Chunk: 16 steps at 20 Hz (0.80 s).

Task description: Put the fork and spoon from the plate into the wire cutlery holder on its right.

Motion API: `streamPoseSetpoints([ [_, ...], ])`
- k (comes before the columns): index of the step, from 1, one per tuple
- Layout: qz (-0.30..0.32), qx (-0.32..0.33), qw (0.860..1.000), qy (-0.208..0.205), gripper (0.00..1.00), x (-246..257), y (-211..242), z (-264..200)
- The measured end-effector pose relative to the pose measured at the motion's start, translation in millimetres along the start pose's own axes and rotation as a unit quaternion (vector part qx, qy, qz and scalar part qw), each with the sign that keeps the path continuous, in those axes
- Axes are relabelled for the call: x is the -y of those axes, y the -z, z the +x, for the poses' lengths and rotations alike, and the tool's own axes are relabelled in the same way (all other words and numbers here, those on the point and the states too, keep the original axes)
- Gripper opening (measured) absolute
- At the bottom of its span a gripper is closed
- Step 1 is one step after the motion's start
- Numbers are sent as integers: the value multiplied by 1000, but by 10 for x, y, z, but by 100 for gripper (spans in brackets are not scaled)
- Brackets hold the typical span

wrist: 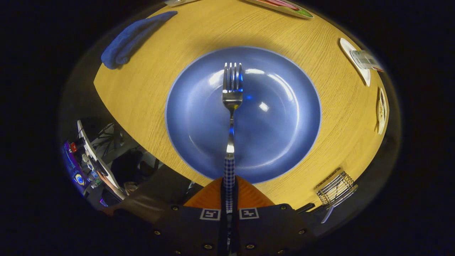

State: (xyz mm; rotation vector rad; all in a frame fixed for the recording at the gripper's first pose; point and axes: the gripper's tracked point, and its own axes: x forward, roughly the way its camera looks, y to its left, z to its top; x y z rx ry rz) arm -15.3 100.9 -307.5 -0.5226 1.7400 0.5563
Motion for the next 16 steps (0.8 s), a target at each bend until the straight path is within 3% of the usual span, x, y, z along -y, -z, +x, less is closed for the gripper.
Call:
streamPoseSetpoints([
  [5,1,0,1000,-18,5,107,249,-233],
  [9,7,-17,1000,-9,5,413,666,-433],
  [16,68,-43,997,-4,5,997,1400,-573],
])
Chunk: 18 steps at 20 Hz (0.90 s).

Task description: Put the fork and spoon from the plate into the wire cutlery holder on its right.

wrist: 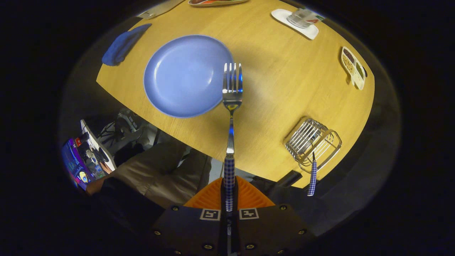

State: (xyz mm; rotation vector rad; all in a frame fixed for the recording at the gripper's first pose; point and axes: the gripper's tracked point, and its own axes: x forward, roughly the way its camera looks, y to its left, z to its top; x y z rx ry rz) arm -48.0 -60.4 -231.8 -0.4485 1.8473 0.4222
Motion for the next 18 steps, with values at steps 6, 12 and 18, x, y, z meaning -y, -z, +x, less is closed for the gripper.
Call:
streamPoseSetpoints([
  [6,42,-31,998,-36,5,336,546,7],
  [12,78,-63,993,-61,5,694,833,-88],
  [18,101,-100,988,-62,5,1023,839,-142],
])
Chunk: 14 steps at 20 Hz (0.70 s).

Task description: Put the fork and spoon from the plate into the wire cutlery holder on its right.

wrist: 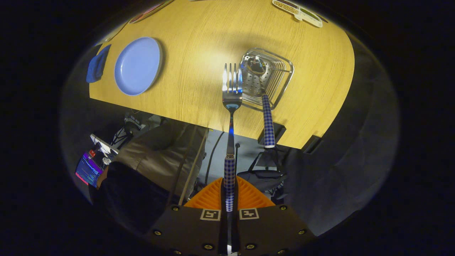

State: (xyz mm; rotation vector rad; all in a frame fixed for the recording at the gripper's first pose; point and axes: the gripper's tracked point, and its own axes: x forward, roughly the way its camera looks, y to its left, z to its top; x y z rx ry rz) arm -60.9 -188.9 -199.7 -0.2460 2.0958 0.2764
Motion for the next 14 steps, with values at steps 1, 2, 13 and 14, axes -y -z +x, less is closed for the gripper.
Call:
streamPoseSetpoints([
  [1,3,-8,1000,0,5,46,-22,-7],
  [2,7,-19,1000,-1,5,78,-44,-4],
  [13,21,-120,992,24,5,248,-341,161],
  [14,20,-126,991,28,4,250,-378,165],
])
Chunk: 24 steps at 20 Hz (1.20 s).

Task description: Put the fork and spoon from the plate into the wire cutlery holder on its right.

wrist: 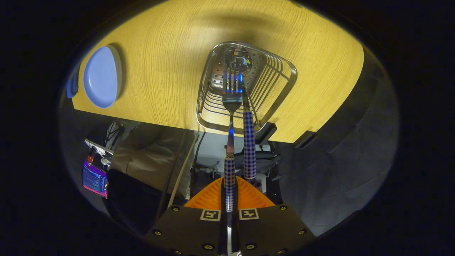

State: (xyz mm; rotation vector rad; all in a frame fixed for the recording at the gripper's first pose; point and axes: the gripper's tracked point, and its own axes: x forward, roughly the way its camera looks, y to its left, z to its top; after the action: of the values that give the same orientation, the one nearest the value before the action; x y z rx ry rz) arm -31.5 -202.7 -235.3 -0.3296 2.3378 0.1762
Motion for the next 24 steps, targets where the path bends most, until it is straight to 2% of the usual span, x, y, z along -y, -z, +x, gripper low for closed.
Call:
streamPoseSetpoints([
  [8,3,-24,999,28,5,34,-282,-118],
  [12,-1,-13,999,41,13,72,-380,-204],
  [24,-6,9,999,47,12,297,-45,-122],
])
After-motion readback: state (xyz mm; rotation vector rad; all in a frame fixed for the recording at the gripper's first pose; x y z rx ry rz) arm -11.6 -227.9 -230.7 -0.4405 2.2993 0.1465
